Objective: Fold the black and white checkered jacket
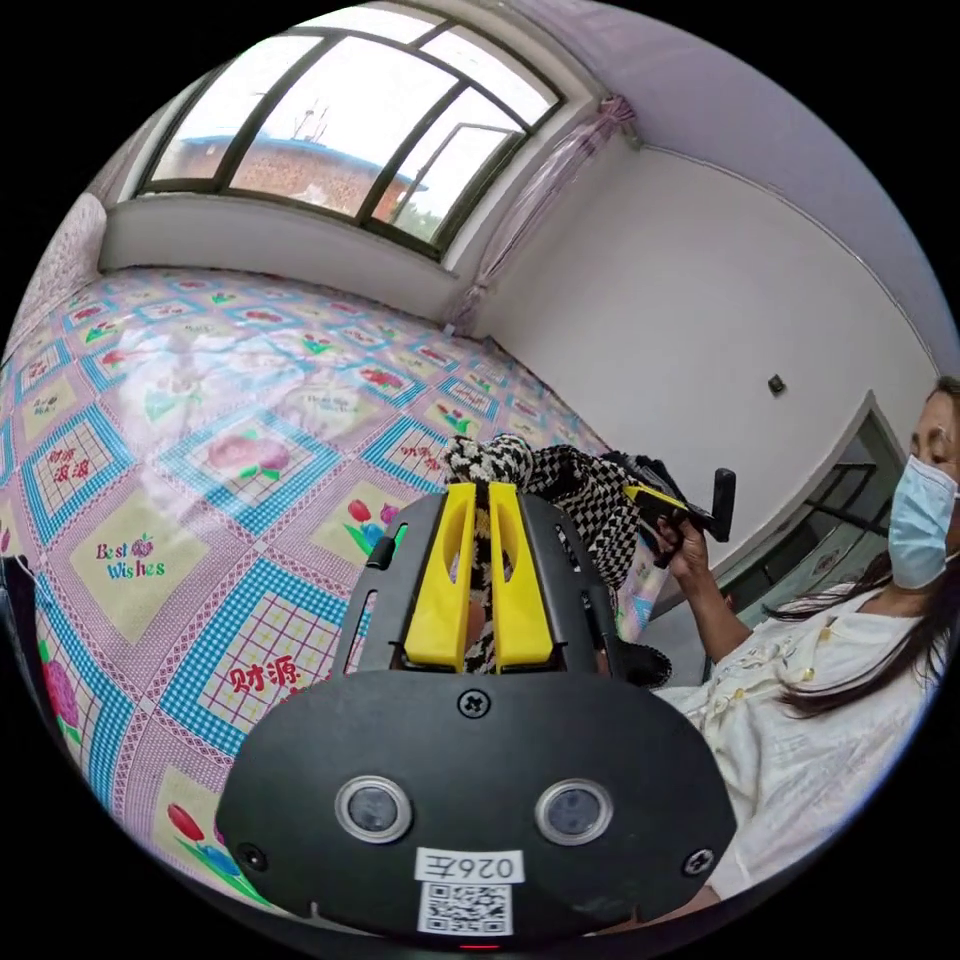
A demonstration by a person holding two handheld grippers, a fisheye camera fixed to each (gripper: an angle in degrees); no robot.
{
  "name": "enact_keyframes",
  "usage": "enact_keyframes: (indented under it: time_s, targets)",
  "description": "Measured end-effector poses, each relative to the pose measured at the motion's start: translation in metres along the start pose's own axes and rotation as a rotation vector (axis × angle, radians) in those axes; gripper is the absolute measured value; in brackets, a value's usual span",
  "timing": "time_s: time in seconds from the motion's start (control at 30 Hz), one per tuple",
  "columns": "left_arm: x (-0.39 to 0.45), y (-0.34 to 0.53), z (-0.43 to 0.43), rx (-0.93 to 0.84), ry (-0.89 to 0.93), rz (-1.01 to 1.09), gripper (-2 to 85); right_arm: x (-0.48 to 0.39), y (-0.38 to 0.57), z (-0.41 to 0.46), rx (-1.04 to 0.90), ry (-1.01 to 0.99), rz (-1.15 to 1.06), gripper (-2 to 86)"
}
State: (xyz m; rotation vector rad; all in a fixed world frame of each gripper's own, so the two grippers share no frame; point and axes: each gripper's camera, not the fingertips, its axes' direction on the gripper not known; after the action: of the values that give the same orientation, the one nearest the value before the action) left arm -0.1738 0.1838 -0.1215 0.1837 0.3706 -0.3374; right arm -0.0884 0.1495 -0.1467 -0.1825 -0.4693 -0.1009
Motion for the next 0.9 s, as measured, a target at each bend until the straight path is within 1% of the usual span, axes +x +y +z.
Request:
enact_keyframes:
  time_s: [0.07, 0.1, 0.17, 0.23, 0.37, 0.53, 0.63, 0.73, 0.83, 0.9]
  targets:
    - [0.031, -0.003, -0.034, 0.085, 0.020, 0.065, 0.5, -0.028, 0.007, -0.071, 0.140, 0.031, -0.053, -0.7]
    - [0.051, -0.004, -0.058, 0.144, 0.030, 0.104, 0.5, -0.035, 0.008, -0.089, 0.176, 0.041, -0.067, -0.7]
    - [0.083, -0.006, -0.094, 0.234, 0.041, 0.176, 0.5, -0.066, 0.019, -0.164, 0.338, 0.090, -0.135, -0.7]
    - [0.124, -0.005, -0.140, 0.335, 0.035, 0.264, 0.5, -0.090, 0.026, -0.210, 0.414, 0.149, -0.204, -0.7]
    - [0.183, 0.005, -0.197, 0.416, -0.022, 0.357, 0.5, -0.140, 0.051, -0.295, 0.537, 0.281, -0.315, -0.8]
    - [0.249, 0.039, -0.268, 0.561, 0.000, 0.442, 0.4, -0.191, 0.097, -0.377, 0.681, 0.348, -0.381, -0.8]
    - [0.278, 0.058, -0.298, 0.610, 0.018, 0.527, 0.3, -0.209, 0.129, -0.424, 0.773, 0.352, -0.369, -0.7]
    - [0.297, 0.076, -0.319, 0.645, 0.022, 0.573, 0.4, -0.218, 0.159, -0.462, 0.848, 0.303, -0.359, -0.7]
    - [0.307, 0.082, -0.327, 0.634, 0.003, 0.566, 0.5, -0.229, 0.177, -0.482, 0.858, 0.312, -0.363, -0.7]
    - [0.305, 0.081, -0.325, 0.606, 0.023, 0.538, 0.5, -0.233, 0.181, -0.486, 0.835, 0.327, -0.362, -0.6]
